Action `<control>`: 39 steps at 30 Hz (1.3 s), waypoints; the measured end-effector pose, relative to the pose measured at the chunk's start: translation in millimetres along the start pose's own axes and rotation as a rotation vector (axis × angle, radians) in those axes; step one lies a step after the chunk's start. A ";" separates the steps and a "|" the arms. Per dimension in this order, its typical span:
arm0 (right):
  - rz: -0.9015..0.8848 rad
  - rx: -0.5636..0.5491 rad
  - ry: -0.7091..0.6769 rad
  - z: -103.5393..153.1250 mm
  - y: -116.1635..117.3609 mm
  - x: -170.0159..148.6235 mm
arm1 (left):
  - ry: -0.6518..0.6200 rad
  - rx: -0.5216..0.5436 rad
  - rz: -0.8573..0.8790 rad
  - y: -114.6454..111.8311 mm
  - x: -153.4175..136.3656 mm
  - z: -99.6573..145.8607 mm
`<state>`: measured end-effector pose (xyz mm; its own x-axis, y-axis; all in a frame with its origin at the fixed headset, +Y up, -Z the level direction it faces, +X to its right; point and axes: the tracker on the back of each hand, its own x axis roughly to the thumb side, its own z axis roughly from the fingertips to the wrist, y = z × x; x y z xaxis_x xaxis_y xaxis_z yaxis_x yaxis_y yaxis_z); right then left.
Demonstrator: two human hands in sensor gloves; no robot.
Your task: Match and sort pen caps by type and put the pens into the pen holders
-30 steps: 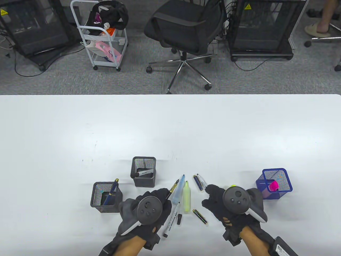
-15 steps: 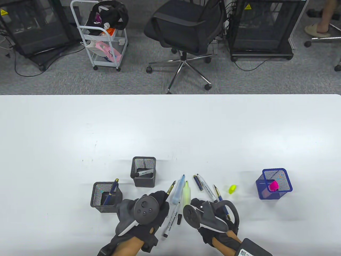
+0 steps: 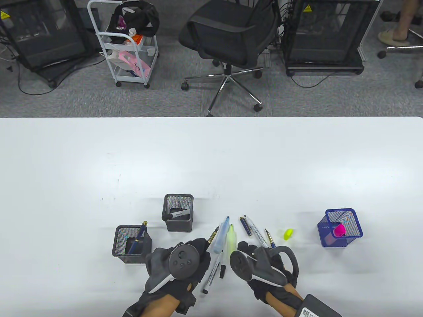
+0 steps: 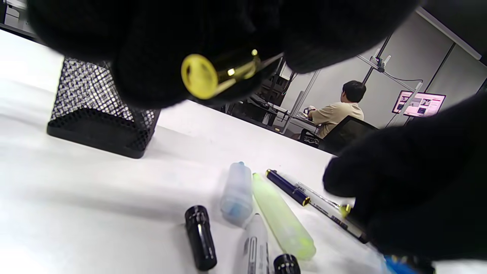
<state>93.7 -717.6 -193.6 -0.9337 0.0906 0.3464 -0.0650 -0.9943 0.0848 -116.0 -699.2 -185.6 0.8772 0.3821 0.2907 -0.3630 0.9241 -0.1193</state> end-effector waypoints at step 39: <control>-0.928 -0.278 -0.109 21.7 -32.7 -48.9 | -0.280 0.014 -0.053 -1.8 41.8 11.9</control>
<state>149.1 -688.3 -193.0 -0.4326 0.8355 0.3387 -0.8523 -0.5015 0.1486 -82.4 -684.9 -162.0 0.7747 0.3159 0.5477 -0.3247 0.9421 -0.0841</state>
